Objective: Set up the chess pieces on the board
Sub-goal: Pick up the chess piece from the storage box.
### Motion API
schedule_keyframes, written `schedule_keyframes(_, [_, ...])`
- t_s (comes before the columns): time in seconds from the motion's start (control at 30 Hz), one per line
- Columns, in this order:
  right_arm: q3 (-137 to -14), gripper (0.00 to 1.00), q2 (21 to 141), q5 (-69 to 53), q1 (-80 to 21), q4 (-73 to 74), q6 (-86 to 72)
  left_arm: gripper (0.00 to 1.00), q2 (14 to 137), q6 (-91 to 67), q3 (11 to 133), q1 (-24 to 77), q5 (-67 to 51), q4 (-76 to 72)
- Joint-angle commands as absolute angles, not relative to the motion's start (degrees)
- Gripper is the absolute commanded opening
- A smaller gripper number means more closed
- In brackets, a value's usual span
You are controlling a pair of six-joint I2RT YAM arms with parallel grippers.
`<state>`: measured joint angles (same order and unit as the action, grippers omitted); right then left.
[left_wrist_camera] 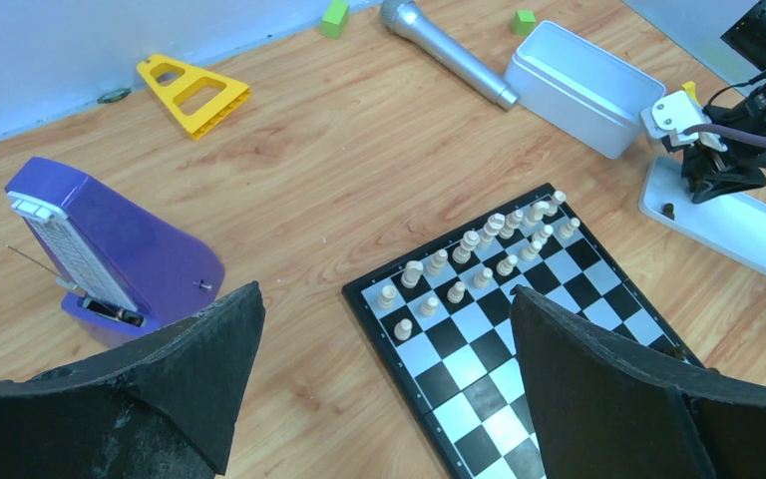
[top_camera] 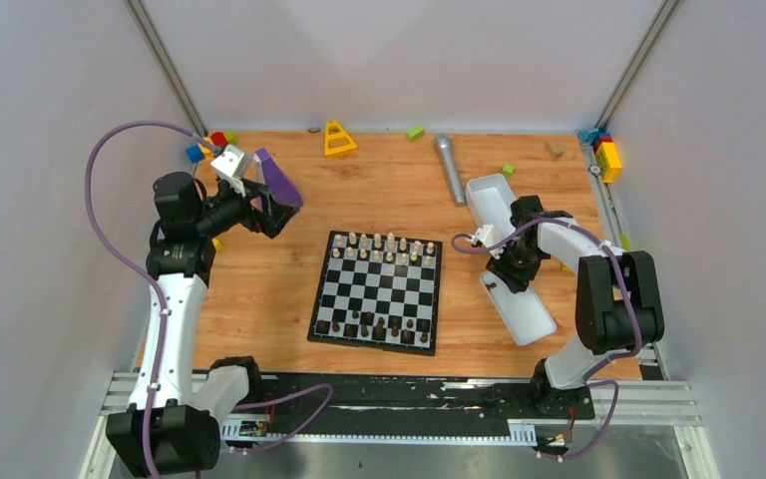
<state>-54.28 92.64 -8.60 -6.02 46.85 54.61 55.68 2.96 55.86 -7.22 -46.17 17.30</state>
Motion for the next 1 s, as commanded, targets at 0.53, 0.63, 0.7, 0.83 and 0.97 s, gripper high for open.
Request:
schedule_keyframes(0.53, [-52.2,0.38,92.8,6.2,-8.1,46.5,62.4,1.0,55.5,3.8,55.9,-7.7,-45.8,15.4])
schedule_keyframes(0.63, [-52.1,0.35,92.8,7.7,-8.2,46.5,63.0,1.0,55.5,3.8,56.0,-7.7,-45.8,15.5])
schedule_keyframes(0.7, [-52.0,0.33,92.9,8.3,-8.2,46.6,63.2,1.0,55.4,3.8,56.0,-7.6,-45.8,15.5])
schedule_keyframes(0.83, [-51.7,0.28,93.4,8.6,-8.5,46.6,62.8,1.0,55.4,3.9,55.9,-7.7,-45.8,15.4])
schedule_keyframes(0.97, [-51.9,0.22,93.5,7.3,-9.2,47.2,61.5,1.0,55.3,4.1,55.8,-7.6,-45.8,15.5])
